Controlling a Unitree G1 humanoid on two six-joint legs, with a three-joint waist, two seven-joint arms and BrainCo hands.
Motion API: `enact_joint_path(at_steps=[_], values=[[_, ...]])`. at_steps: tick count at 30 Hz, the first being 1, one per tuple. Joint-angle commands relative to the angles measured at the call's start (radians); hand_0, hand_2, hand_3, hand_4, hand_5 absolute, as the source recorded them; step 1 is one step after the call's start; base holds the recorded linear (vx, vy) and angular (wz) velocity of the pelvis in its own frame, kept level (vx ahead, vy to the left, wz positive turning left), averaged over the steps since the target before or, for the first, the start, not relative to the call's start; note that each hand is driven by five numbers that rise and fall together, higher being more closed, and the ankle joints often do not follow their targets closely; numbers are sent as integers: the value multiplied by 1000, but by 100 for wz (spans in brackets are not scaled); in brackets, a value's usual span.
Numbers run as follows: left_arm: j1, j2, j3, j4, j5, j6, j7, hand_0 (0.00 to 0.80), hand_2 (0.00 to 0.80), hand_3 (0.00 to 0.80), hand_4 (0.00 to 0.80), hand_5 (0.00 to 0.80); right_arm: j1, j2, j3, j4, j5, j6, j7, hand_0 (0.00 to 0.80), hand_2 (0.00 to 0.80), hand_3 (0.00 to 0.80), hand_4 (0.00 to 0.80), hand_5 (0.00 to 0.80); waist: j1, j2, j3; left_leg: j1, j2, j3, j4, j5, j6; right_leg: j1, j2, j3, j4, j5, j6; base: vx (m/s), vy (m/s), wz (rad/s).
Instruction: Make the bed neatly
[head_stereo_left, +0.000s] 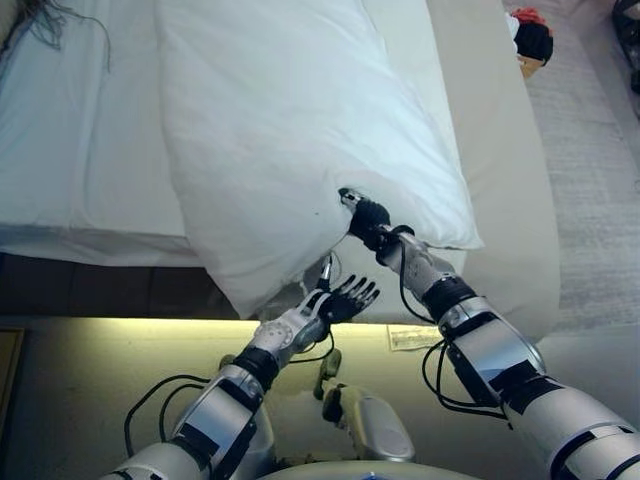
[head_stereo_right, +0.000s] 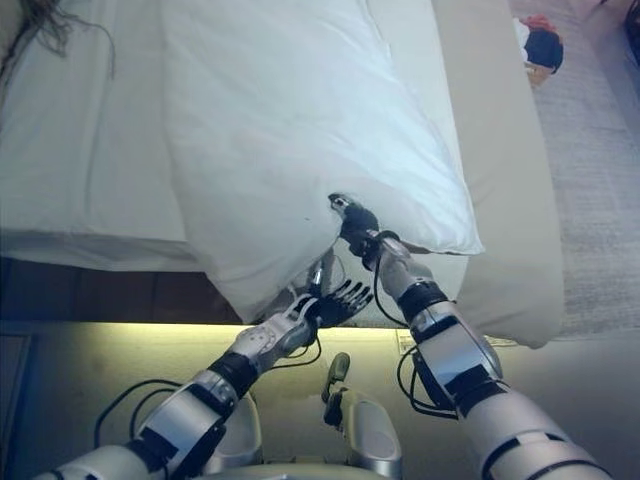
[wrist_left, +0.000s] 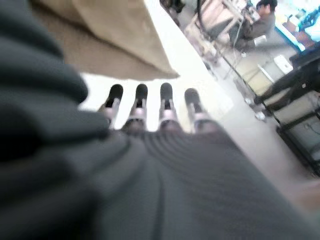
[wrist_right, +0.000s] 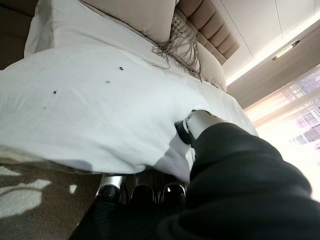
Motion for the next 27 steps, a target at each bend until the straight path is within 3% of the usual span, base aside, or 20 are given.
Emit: enact_joint_path(at_steps=[1, 7, 9, 16, 21, 27], values=[[-87, -137, 10, -68, -51, -64, -139, 0, 0, 0, 0, 0, -72, -24, 8, -149, 50, -68, 43, 800, 800, 800, 800, 800, -7, 10, 3, -35, 14, -4, -28, 84, 11, 65, -56, 18, 31, -49, 75, 0, 0, 0], [-112, -152, 65, -124, -51, -232, -216, 0, 0, 0, 0, 0, -33, -31, -4, -203, 48, -63, 34, 800, 800, 800, 800, 800, -24, 5, -4, -30, 23, 3, -19, 81, 4, 60, -52, 17, 50, -62, 70, 6, -24, -8], [-118, -151, 88, -148, -51, -333, -193, 0, 0, 0, 0, 0, -8, -37, -15, -219, 50, -62, 37, 800, 800, 800, 800, 800, -27, 2, -9, -25, 25, 2, -20, 81, 2, 63, -50, 15, 54, -66, 70, 20, -28, -6], [-113, -154, 125, -162, -51, -473, -195, 0, 0, 0, 0, 0, 27, -31, -22, -240, 53, -83, 35, 800, 800, 800, 800, 800, -27, -2, -13, -17, 25, -1, -27, 81, 0, 68, -49, 6, 57, -70, 72, 0, 0, 0], [-112, -150, 145, -172, -51, -556, -177, 0, 0, 0, 0, 0, 34, -33, -22, -248, 58, -82, 32, 800, 800, 800, 800, 800, -24, -3, -14, -10, 24, -2, -31, 81, -1, 75, -52, 0, 55, -71, 74, 0, 0, 0], [-118, -126, 157, -154, -51, -543, -187, 0, 0, 0, 0, 0, 46, -42, -19, -258, 66, -80, 36, 800, 800, 800, 800, 800, -19, -4, -11, -10, 21, -9, -36, 82, -1, 74, -56, -9, 56, -71, 78, -2, -3, 2]])
